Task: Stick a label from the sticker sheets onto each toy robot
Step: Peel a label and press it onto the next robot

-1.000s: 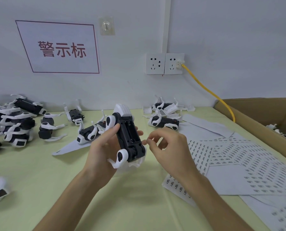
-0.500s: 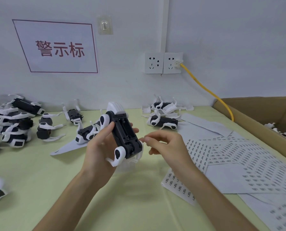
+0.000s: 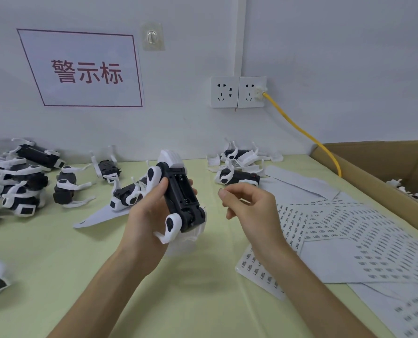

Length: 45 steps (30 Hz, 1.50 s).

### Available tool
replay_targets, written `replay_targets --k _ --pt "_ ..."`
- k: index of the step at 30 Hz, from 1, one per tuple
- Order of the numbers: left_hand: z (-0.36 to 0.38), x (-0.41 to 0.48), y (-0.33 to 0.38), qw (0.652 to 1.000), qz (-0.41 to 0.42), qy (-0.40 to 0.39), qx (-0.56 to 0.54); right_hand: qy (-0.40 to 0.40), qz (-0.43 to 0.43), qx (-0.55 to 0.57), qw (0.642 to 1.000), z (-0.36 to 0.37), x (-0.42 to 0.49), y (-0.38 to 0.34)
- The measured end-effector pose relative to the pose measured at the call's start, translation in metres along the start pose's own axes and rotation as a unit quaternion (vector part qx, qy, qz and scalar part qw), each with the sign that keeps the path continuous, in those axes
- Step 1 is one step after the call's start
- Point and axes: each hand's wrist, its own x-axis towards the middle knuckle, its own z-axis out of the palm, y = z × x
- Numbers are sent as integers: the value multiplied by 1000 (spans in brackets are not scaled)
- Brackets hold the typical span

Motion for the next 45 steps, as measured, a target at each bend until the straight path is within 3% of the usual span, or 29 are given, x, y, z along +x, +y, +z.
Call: replay_targets --k 5,10,15,18,31,38,45 --pt "-1 5 -6 998 -4 48 -27 -29 57 110 992 -2 0 -5" --pt "-4 8 -15 990 12 96 -104 -153 168 320 920 4 -8 -13" --pt "-1 6 -17 985 24 113 -125 -254 220 378 863 20 -27 -10" --pt "3 3 -18 992 29 100 -71 -288 232 383 847 29 -37 -5" --pt "10 -5 -16 996 -50 45 -57 -285 249 436 816 35 -43 2" --pt "12 -5 -19 999 4 27 -40 -274 261 453 807 35 -42 3" --pt "10 -2 -21 999 6 35 -41 -273 268 461 801 36 -45 2"
